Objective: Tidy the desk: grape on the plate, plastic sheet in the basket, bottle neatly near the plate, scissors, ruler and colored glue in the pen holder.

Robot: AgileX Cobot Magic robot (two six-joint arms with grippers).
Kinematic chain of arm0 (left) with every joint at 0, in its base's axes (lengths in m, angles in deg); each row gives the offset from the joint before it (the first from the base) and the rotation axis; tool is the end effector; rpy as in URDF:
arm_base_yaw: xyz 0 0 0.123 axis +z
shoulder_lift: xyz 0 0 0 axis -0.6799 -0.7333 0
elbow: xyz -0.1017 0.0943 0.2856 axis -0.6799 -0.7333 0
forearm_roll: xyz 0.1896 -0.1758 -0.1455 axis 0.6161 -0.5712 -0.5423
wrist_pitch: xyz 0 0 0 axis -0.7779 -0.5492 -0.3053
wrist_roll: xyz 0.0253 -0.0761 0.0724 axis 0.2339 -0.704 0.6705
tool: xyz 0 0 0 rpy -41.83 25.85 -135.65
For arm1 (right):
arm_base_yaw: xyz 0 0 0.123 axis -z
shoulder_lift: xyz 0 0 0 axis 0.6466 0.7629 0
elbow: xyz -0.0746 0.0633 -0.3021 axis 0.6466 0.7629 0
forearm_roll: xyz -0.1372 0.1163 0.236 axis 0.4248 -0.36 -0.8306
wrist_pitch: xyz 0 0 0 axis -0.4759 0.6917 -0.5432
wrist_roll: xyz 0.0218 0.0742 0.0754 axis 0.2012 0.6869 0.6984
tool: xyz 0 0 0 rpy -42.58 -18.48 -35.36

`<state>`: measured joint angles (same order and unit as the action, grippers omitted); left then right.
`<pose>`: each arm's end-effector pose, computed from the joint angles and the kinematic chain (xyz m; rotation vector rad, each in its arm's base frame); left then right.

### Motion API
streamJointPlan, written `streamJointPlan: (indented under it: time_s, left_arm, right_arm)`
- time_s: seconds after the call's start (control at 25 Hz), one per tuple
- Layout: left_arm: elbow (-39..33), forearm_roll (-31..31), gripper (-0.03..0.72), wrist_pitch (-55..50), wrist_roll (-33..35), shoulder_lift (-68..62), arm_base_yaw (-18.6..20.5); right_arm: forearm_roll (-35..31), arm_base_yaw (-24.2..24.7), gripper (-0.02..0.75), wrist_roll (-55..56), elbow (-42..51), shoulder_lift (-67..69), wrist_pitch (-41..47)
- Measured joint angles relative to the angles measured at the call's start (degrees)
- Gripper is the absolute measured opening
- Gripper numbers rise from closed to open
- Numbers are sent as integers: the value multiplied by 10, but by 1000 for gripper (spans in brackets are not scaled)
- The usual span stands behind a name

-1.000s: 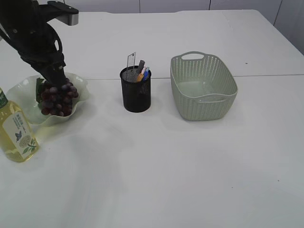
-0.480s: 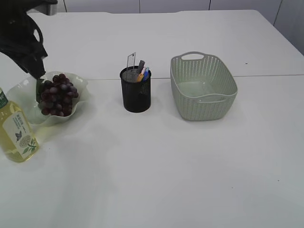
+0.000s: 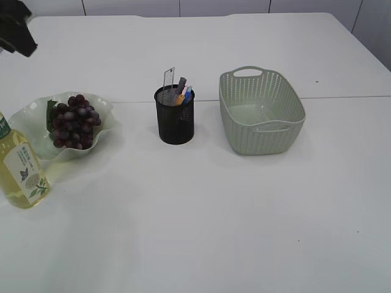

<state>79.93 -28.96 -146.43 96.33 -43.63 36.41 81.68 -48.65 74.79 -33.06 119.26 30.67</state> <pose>0.4351 -0.0623 0.3654 0.5341 2.6122 -0.1162 0.0960 0.0062 0.4891 0.0073 2.1822 0.0683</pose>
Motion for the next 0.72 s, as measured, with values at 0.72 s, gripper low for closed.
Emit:
streamJointPlan:
  time_s: [0.72]
  left_arm:
    - [-22,-102,244,59,0,125,8]
  right_arm:
    - [2,0,457,-1,22,-60,3]
